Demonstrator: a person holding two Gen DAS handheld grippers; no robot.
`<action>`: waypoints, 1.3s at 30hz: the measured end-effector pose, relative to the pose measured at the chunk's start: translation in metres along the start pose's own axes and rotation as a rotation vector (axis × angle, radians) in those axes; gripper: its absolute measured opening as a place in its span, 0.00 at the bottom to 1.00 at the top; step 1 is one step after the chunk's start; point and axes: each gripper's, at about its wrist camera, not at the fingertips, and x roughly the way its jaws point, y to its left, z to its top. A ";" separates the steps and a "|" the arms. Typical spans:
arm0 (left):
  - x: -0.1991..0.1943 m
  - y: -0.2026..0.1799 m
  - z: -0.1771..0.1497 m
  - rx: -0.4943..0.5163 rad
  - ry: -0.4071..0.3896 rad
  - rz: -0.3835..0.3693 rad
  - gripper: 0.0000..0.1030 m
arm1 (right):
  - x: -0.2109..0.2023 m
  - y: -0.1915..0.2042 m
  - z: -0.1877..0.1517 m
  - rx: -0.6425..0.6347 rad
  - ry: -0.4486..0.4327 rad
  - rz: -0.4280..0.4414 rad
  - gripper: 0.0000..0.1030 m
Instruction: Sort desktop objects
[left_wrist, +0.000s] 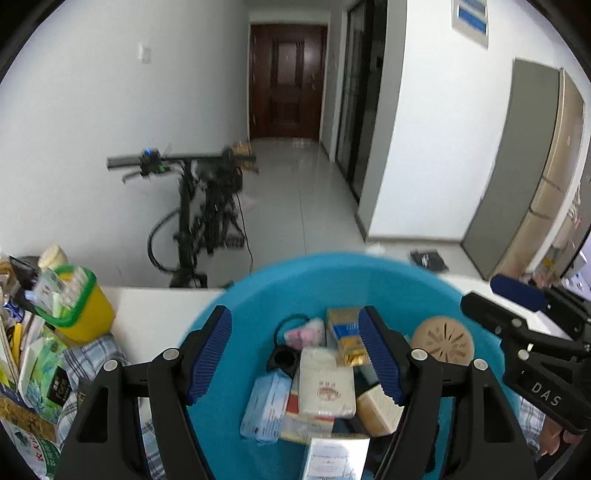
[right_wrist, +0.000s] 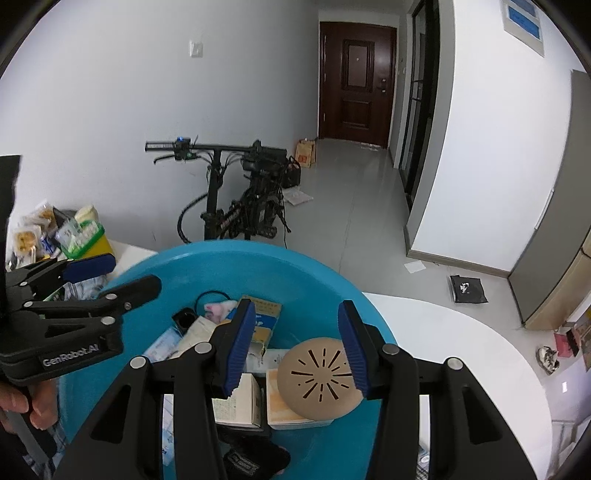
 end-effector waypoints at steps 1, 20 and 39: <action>-0.006 0.001 0.001 -0.004 -0.027 0.003 0.82 | -0.003 -0.001 0.000 0.007 -0.013 0.002 0.52; -0.088 0.009 0.000 0.008 -0.289 0.016 1.00 | -0.069 0.014 0.005 -0.061 -0.216 -0.129 0.99; -0.156 -0.001 -0.015 0.007 -0.320 -0.022 1.00 | -0.121 0.024 -0.002 -0.059 -0.260 -0.122 0.99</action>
